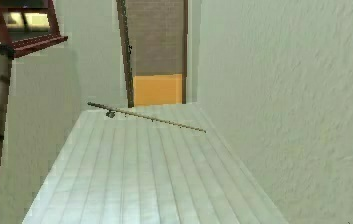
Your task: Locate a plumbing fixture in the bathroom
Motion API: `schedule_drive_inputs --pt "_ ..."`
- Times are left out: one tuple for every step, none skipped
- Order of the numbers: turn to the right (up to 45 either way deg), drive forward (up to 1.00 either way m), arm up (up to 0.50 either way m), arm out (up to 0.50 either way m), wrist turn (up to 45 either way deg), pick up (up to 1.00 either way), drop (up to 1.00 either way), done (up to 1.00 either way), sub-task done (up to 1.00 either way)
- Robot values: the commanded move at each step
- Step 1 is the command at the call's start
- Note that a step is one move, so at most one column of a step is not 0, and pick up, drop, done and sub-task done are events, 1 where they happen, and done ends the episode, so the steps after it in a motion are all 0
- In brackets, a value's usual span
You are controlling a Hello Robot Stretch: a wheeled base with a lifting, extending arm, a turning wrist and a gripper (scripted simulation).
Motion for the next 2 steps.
schedule_drive_inputs --pt "-3.0 0.0 0.0 0.0 0.0 0.0 0.0 0.0 0.0" --pt "-24.0 0.0 0.0 0.0 0.0 0.0 0.0 0.0 0.0"
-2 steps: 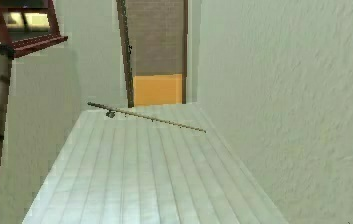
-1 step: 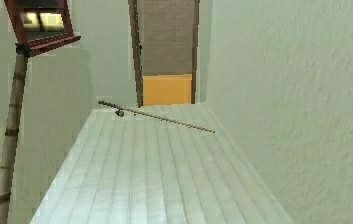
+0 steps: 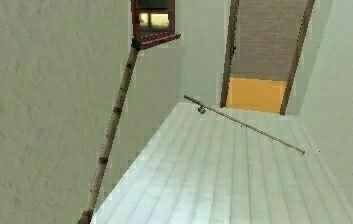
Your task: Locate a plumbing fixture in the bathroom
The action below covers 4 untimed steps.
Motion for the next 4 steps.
schedule_drive_inputs --pt "0.0 0.45 0.0 0.0 0.0 0.0 0.0 0.0 0.0" --pt "27.0 0.0 0.0 0.0 0.0 0.0 0.0 0.0 0.0" --pt "0.0 1.0 0.0 0.0 0.0 0.0 0.0 0.0 0.0" --pt "0.0 1.0 0.0 0.0 0.0 0.0 0.0 0.0 0.0"
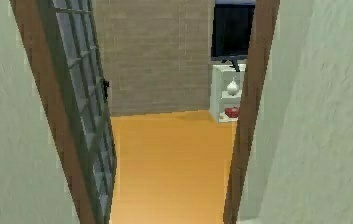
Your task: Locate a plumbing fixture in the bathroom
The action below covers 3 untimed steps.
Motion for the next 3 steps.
schedule_drive_inputs --pt "0.0 0.8 0.0 0.0 0.0 0.0 0.0 0.0 0.0" --pt "15.0 0.0 0.0 0.0 0.0 0.0 0.0 0.0 0.0" --pt "0.0 0.3 0.0 0.0 0.0 0.0 0.0 0.0 0.0"
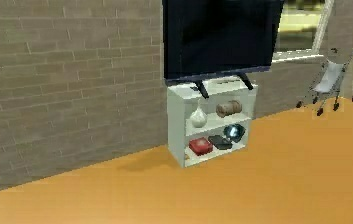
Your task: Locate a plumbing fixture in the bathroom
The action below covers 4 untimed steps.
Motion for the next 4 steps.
schedule_drive_inputs --pt "-21.0 0.0 0.0 0.0 0.0 0.0 0.0 0.0 0.0" --pt "-3.0 0.0 0.0 0.0 0.0 0.0 0.0 0.0 0.0" --pt "-45.0 0.0 0.0 0.0 0.0 0.0 0.0 0.0 0.0" --pt "-45.0 0.0 0.0 0.0 0.0 0.0 0.0 0.0 0.0"
